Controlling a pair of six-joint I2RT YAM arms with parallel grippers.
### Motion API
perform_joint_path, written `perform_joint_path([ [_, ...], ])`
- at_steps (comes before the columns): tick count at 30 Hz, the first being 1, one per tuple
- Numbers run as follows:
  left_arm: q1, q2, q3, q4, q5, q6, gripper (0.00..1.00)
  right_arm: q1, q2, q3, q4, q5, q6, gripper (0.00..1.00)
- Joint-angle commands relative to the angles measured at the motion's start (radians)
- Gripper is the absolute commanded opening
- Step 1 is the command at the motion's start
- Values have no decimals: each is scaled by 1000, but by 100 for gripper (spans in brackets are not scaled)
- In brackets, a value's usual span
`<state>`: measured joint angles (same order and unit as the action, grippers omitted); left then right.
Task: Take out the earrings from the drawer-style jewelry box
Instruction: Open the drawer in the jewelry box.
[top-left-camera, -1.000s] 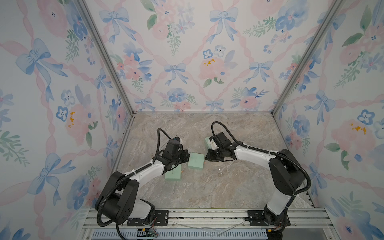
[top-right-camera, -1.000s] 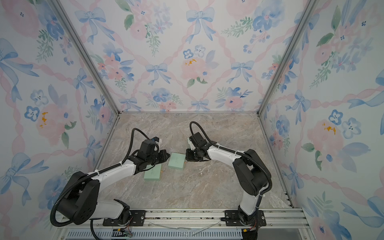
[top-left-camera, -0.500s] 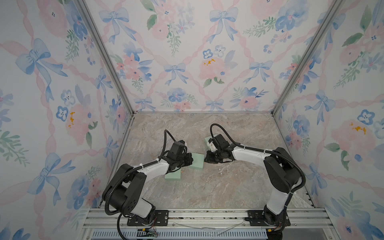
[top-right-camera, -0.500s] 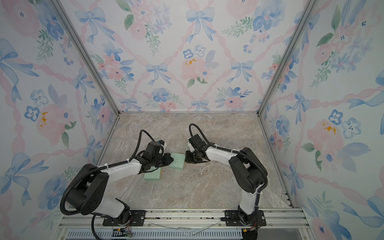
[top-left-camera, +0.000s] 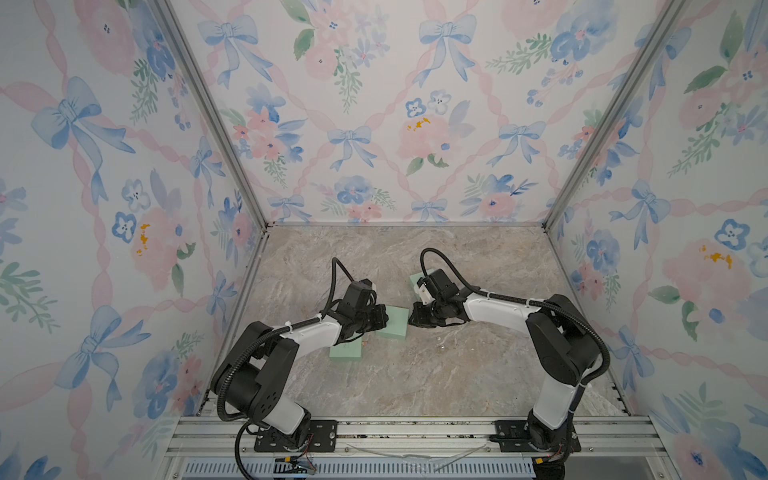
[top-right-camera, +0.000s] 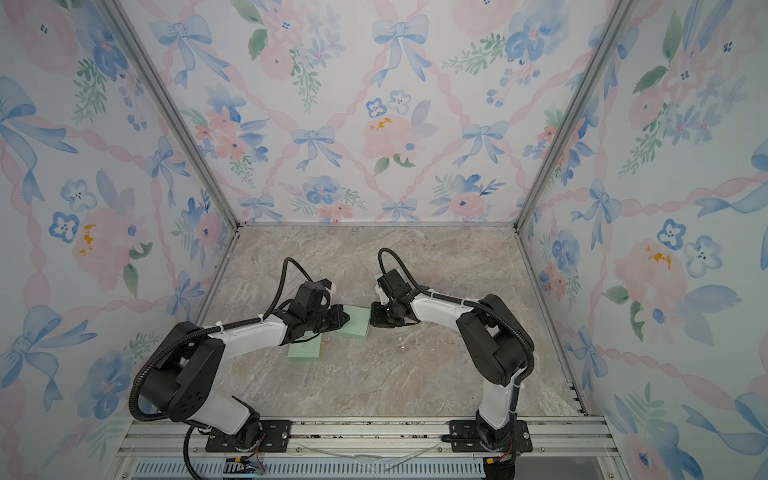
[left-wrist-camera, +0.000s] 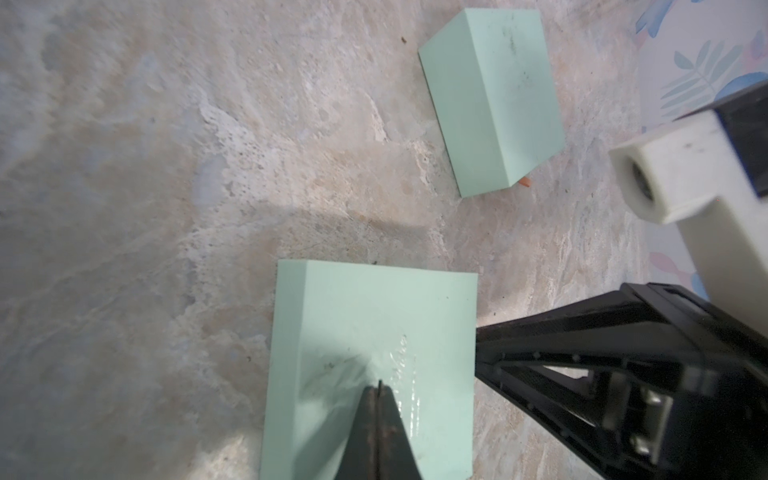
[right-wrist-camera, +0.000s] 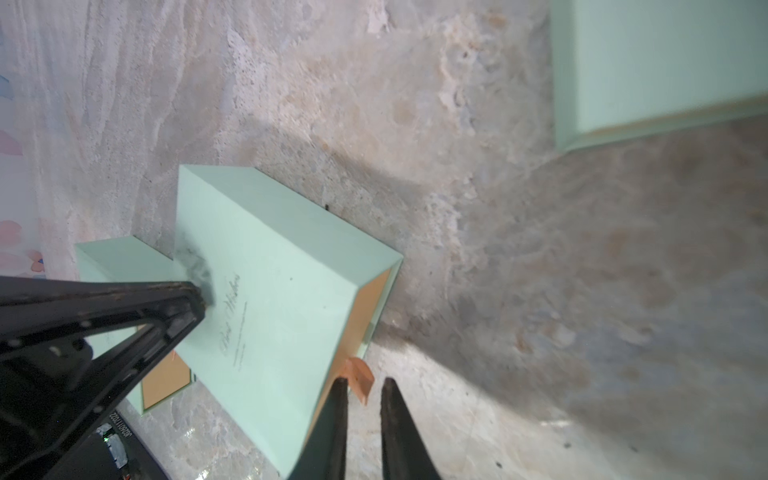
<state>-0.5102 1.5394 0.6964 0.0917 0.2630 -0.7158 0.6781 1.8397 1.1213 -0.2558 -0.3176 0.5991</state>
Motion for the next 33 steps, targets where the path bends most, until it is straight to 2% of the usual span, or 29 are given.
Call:
perform_joint_path([
  [1,-8,20,3,8,13,4,0,11,24,-16,16,-18,13,19],
  [18,-7,15,-20,-6,4,20,0,5,35,-32,47,-23,19,17],
  [33,-8,16,-28,0,1,18,0,-14,33,-59,108,-65,80,15],
])
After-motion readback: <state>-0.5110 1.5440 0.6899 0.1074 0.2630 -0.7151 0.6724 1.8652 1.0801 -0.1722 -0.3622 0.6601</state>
